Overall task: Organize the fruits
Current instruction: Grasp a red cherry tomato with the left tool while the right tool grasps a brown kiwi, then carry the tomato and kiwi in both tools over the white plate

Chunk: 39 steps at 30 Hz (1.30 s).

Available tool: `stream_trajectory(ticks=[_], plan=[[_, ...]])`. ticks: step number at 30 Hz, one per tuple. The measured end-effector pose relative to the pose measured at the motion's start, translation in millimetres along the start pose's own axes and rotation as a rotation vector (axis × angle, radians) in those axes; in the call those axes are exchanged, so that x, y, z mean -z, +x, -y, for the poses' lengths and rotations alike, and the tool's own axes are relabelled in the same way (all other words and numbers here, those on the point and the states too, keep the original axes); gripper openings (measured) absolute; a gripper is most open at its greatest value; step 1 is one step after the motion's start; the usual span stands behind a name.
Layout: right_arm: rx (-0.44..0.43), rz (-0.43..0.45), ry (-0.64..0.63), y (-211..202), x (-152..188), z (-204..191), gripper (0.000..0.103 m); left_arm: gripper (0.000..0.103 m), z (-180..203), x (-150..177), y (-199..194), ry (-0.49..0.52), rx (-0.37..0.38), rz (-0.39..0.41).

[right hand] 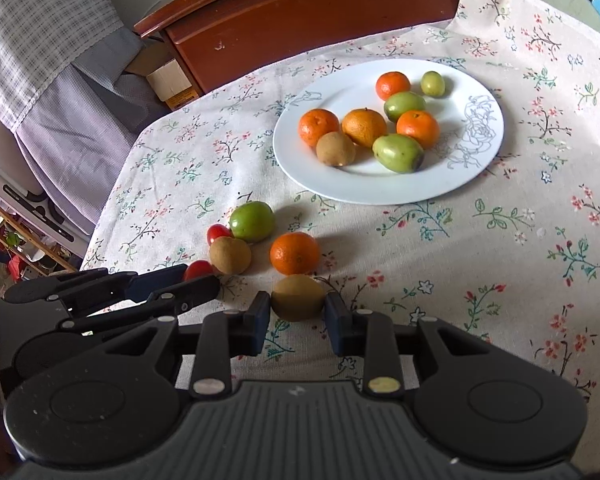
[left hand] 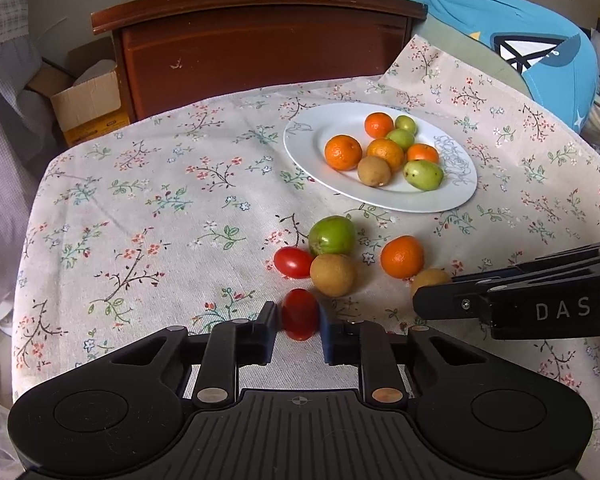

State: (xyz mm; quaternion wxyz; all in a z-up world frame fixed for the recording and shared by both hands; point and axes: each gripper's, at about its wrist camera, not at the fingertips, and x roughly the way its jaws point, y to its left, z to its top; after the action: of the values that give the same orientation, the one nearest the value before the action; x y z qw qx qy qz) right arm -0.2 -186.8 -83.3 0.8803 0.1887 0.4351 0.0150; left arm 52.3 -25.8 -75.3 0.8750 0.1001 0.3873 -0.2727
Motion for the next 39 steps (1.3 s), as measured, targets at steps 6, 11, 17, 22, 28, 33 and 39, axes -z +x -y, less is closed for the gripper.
stream_trajectory(ticks=[6, 11, 17, 22, 28, 33, 39], plan=[[-0.009, 0.020, -0.006, -5.0, -0.2, -1.6, 0.030, 0.018, -1.5, -1.8, -4.9, -0.020, -0.017, 0.014], [-0.009, 0.027, -0.006, -8.4, -0.5, -1.9, 0.030, 0.018, -2.4, -4.3, -10.9, -0.030, -0.017, 0.037], [-0.035, 0.059, 0.013, -18.4, -9.1, 0.2, 0.030, 0.018, 1.0, -11.9, -20.4, -0.025, -0.013, 0.067], [-0.027, 0.050, 0.016, -17.5, -8.7, 1.8, 0.030, 0.019, 2.4, -5.9, -12.0, -0.008, -0.010, 0.015], [-0.025, 0.039, 0.007, -14.8, -7.2, 0.2, 0.030, 0.023, -0.7, -3.6, -6.4, -0.025, -0.015, 0.001], [-0.025, 0.035, 0.005, -13.8, -6.2, -0.2, 0.030, 0.023, 5.0, -0.1, 1.3, 0.009, -0.025, -0.008], [-0.028, 0.035, 0.008, -13.6, -7.4, 0.4, 0.030, 0.017, 7.5, -1.1, -1.0, 0.016, -0.024, 0.016]])
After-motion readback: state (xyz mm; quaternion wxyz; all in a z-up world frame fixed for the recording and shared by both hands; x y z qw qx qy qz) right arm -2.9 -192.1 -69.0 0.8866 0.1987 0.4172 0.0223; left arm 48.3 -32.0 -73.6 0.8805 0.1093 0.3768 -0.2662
